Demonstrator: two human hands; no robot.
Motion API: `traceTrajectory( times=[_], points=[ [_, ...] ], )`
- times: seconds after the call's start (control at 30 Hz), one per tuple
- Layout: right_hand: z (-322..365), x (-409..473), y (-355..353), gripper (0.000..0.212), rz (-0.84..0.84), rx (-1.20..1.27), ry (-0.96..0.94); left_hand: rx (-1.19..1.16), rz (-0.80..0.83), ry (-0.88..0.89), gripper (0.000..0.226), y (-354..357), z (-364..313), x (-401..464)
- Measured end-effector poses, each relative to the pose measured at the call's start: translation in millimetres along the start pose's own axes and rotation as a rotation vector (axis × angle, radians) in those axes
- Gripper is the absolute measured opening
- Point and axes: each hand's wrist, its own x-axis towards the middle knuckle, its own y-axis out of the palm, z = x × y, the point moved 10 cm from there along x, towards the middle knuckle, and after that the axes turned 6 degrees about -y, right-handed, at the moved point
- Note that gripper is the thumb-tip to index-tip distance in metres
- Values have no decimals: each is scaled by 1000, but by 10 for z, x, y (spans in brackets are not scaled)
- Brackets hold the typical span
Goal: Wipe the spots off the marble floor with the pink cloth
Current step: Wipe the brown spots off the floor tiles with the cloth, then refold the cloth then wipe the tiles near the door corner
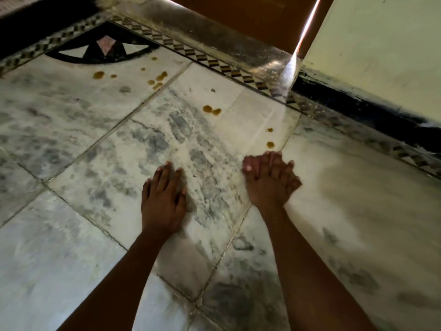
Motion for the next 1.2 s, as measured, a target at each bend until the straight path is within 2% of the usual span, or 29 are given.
traceTrajectory(
  times=[0.07,0.13,0.23,0.33,0.47,0.53,0.63,0.7,0.77,0.8,0.87,0.93,1.0,1.1,1.2],
  points=[
    [347,-134,161,84,37,-89,-211,-17,13,6,68,-8,-8,-48],
    [579,-589,300,86,4,-163,-454,-9,10,13,67,-16,-19,-107],
    [469,-1343,349,70,-61,-153,-699,-13,24,1,68,-26,-48,-136],
    [32,-1525,271,63,-71,-173,-681,-39,40,5,69,-31,-62,-143],
    [-114,-968,171,67,-66,-35,-322,-287,96,-114,74,-41,47,-152],
    [95,-714,163,68,-93,18,-261,-483,104,-221,77,-70,80,-183],
    [539,-609,151,61,-132,29,-461,-699,79,-357,66,-188,31,-311],
    [735,-681,304,57,-52,59,-628,-721,54,-377,53,-248,-45,-386],
    [798,-789,387,53,13,221,-704,-730,22,-367,48,-303,-123,-417],
    [763,-823,379,47,55,394,-665,-769,12,-373,44,-297,-152,-423],
    [609,-888,209,31,82,838,-444,-865,29,-377,30,-258,-238,-471],
    [492,-962,-30,24,76,1228,-220,-896,66,-312,36,-260,-414,-516],
    [373,-1023,-54,27,158,1554,32,-894,105,-216,43,-293,-612,-600],
    [313,-1156,-89,40,318,1755,276,-888,140,-31,41,-449,-957,-720],
    [325,-1186,-149,46,401,1864,344,-811,154,151,42,-557,-1206,-758]
  ],
)
